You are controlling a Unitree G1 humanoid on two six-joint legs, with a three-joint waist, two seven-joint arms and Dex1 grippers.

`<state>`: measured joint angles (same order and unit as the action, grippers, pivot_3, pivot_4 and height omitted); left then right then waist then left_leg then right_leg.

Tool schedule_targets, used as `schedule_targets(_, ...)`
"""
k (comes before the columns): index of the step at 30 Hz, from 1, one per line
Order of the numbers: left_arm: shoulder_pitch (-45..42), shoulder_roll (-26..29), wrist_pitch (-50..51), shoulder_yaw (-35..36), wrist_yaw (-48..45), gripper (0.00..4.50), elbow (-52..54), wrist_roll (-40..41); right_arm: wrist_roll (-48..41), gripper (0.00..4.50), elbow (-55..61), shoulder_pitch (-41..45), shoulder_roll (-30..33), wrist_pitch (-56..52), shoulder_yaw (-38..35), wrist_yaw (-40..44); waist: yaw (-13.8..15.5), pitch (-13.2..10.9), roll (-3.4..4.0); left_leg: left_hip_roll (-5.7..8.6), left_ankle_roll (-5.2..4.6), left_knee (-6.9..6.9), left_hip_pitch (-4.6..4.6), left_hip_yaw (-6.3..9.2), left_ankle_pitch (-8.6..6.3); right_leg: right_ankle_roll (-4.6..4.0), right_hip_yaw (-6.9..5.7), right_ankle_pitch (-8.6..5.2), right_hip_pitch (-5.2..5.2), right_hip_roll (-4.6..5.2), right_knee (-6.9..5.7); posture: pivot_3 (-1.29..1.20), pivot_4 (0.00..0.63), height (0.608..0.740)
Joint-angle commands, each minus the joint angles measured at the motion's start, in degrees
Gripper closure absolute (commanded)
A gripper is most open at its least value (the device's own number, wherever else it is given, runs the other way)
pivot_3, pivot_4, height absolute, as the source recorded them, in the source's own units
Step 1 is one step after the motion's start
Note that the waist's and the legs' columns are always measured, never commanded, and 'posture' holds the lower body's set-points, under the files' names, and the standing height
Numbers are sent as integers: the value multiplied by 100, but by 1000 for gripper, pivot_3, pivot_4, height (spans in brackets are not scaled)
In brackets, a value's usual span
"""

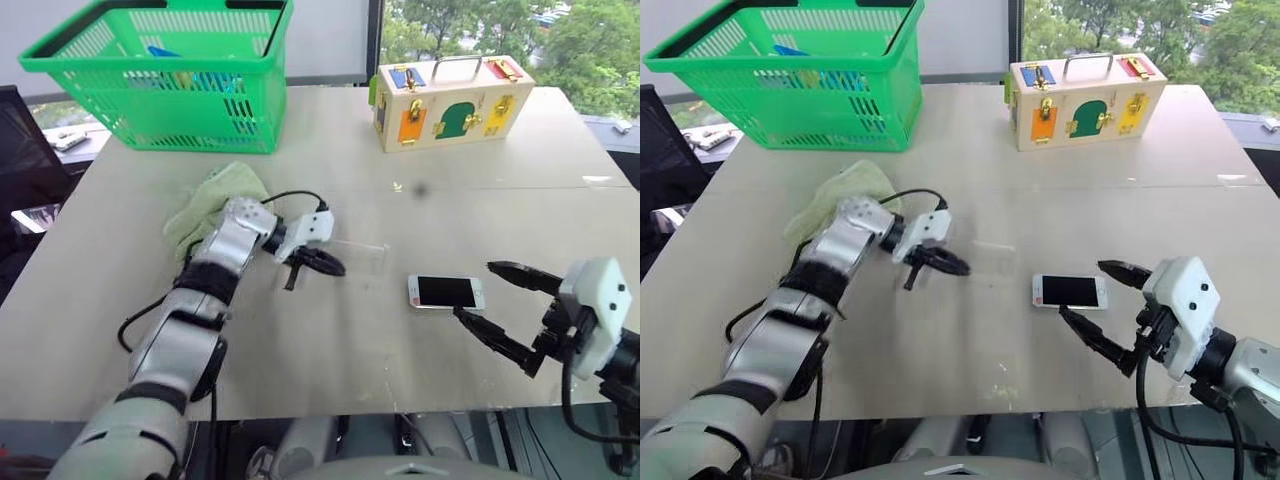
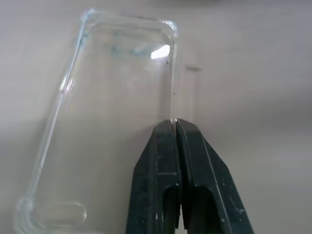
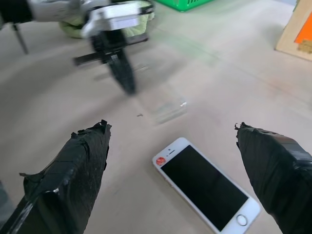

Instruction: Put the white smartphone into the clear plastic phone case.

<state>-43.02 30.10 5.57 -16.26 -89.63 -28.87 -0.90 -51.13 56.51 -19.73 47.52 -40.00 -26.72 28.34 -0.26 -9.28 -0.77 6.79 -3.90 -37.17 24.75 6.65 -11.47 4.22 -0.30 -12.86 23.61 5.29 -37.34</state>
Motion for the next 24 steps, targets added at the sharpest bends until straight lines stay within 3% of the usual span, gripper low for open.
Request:
schedule_targets(1, 553, 271, 868, 44, 112, 4456, 1411, 273, 55, 0, 91, 194, 209, -73, 185, -31, -2, 0, 2, 0, 0, 0, -2, 0, 0, 0, 1, 0, 1, 0, -1, 0, 150, 740)
schedule_targets(6, 963, 223, 1454, 14, 909, 4456, 1907, 141, 417, 0, -441, 671, 847, -333, 758, 340, 103, 0, 4, 0, 8, -5, -6, -1, -5, 1, -1, -1, -5, 0, -1, 0, 150, 740)
schedule_targets(12, 1516, 430, 1829, 253, 1217, 1593, 2797, 552, 1185, 0, -1356, 1251, 1576, -242, 1682, 1134, 116, 1, 6, 0, 10, -6, -7, -1, -5, -1, -2, -1, -6, 2, 0, 0, 150, 740)
schedule_targets(15, 1840, 457, 1902, 576, 1423, 261, 3215, 928, 1685, 0, -1873, 1704, 1649, -16, 2264, 1432, 85, -2, 10, -1, 10, -1, -6, -1, -5, -2, -1, -2, -1, 1, 1, 0, 150, 740)
schedule_targets(16, 1957, 470, 1890, 683, 1456, 60, 3346, 1075, 1840, 0, -2043, 1874, 1633, 40, 2461, 1526, 89, -3, 13, -2, 10, 0, -6, -3, -5, -2, 1, -2, 0, 0, 2, 0, 150, 740)
schedule_targets(24, 3291, 561, 2294, 1908, 1796, 60, 5050, 2690, 2962, 0, -3738, 3384, 1185, 547, 3803, 2392, 100, -15, 29, -2, 19, 7, -3, -5, -9, -2, 2, 0, 1, 0, 21, 0, 150, 740)
